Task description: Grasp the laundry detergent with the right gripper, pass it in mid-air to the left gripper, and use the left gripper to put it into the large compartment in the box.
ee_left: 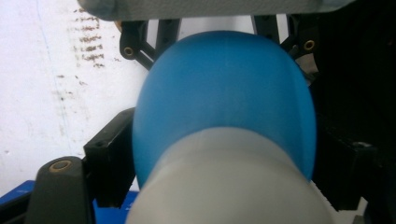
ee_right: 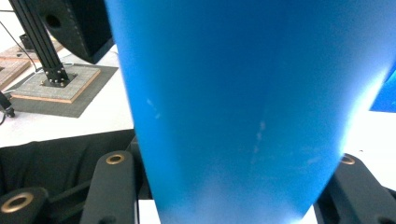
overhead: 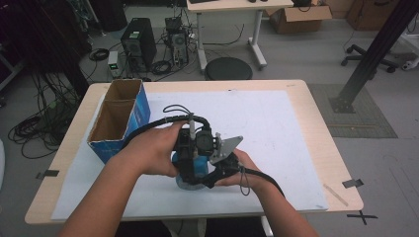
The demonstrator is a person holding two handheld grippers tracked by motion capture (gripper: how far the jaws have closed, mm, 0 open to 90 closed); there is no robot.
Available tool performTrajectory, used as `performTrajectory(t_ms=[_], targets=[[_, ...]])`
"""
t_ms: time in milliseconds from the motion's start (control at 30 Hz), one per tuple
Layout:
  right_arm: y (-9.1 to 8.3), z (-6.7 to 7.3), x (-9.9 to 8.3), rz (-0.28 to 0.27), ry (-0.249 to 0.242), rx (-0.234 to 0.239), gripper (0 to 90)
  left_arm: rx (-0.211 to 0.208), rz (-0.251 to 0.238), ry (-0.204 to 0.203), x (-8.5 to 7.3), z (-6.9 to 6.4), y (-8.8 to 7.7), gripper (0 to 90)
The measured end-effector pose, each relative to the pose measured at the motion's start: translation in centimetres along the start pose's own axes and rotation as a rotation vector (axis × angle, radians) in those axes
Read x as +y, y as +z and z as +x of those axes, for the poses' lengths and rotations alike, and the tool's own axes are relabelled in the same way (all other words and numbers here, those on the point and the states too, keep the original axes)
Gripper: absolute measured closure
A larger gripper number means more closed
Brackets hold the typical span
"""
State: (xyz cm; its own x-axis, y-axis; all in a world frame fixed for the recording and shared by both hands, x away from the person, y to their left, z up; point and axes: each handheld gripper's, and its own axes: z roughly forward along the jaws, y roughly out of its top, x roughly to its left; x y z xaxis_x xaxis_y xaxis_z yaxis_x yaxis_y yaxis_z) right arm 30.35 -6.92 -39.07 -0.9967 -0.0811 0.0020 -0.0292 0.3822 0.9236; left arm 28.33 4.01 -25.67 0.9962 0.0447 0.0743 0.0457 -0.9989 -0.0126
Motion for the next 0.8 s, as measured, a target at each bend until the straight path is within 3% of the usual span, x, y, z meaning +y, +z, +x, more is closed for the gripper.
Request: performTrajectory(t_ms=[800], targets=[[0.02,0.04,0.07,-0.003,-0.011,-0.001,45.0,0.007,0.005,-0.005,0.11,-0.01,-0.07,34.2]])
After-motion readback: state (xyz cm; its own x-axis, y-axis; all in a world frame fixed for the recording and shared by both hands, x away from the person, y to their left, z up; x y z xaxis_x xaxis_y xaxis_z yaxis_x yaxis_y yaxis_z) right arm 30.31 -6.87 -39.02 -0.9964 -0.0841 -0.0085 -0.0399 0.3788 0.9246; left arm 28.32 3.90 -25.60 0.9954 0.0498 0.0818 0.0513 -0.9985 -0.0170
